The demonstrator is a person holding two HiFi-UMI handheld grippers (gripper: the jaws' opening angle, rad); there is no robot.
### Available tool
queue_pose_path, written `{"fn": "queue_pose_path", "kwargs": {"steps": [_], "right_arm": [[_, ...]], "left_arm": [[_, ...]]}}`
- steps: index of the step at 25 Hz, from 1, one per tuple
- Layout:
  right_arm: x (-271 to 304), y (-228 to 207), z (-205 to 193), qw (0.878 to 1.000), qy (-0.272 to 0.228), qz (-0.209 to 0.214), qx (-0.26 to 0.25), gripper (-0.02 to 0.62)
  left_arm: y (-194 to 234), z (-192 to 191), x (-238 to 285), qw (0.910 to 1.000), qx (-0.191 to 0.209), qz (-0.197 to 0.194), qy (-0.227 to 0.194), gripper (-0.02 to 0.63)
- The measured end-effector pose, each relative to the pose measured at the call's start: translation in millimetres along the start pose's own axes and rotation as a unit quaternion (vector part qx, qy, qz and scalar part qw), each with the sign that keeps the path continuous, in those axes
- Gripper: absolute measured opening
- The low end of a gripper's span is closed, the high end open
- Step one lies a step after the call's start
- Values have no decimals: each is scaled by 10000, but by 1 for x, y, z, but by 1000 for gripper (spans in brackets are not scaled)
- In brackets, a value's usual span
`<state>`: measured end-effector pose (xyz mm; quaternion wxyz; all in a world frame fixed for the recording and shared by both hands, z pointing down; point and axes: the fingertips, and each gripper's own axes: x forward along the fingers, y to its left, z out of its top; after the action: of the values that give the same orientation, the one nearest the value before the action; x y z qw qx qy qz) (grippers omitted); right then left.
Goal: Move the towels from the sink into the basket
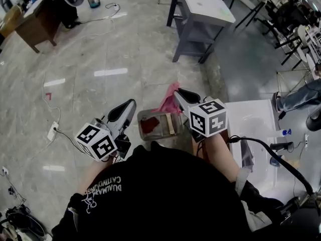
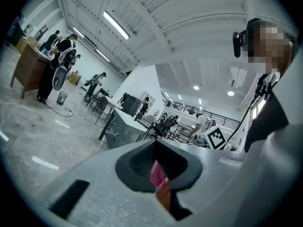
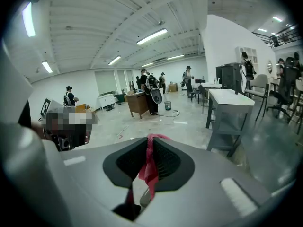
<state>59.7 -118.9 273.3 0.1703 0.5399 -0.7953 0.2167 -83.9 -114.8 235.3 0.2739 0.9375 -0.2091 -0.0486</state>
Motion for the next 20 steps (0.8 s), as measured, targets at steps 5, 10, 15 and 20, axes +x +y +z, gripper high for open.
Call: {"fn": "queue_pose_path", "kwargs": {"steps": [5, 10, 15, 20], "right_arm": [[18, -20, -1, 9995, 179, 257, -28, 48], [29, -35, -8, 9981, 373, 480, -112, 48], [35, -43, -27, 9958, 563, 709, -149, 48], [39, -59, -48, 9943, 718, 789, 29, 48]], "left_arm": [[11, -2, 27, 9998, -48, 187, -54, 2], [15, -6, 48, 9993, -84, 365, -95, 2], [18, -18, 62, 9984, -111, 539, -95, 2], [25, -34, 66, 9966, -186, 804, -78, 2]]}}
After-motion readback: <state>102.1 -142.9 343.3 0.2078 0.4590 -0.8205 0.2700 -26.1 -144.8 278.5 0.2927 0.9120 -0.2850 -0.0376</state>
